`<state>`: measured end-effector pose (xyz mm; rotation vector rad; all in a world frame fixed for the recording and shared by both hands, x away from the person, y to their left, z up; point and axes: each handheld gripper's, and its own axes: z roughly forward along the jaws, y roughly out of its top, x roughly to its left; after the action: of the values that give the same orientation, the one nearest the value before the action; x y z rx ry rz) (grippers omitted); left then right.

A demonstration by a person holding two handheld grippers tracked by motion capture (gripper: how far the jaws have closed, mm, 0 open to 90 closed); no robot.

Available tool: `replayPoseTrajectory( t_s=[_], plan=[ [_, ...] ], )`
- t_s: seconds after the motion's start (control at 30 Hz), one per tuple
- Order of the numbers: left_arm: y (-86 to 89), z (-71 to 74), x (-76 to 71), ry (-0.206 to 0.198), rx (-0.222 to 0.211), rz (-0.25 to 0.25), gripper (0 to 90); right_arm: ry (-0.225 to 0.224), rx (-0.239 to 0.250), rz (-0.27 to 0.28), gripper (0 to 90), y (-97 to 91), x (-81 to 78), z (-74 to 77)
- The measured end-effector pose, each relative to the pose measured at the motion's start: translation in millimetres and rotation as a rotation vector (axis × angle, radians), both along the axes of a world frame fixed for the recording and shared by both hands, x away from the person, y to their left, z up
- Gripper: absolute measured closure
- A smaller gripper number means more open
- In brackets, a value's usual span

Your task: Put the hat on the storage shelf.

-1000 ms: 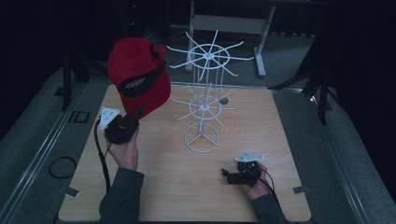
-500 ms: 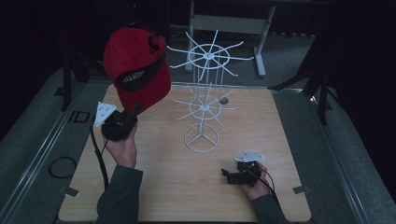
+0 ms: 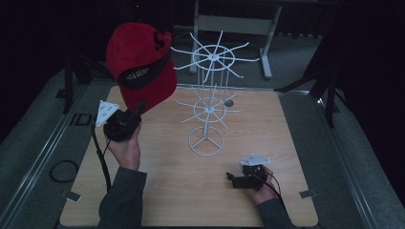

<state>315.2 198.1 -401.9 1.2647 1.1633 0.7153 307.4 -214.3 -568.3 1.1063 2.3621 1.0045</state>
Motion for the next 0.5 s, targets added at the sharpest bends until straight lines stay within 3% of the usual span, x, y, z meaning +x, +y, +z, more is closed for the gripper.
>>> replayPoseTrajectory(
  t_s=[0.5],
  plan=[
    [1.1, 11.5, -7.9, -0.044, -0.036, -0.028, 86.1, 0.001, 0.0, 0.001, 16.6, -0.1, 0.0, 0.1]
  ],
)
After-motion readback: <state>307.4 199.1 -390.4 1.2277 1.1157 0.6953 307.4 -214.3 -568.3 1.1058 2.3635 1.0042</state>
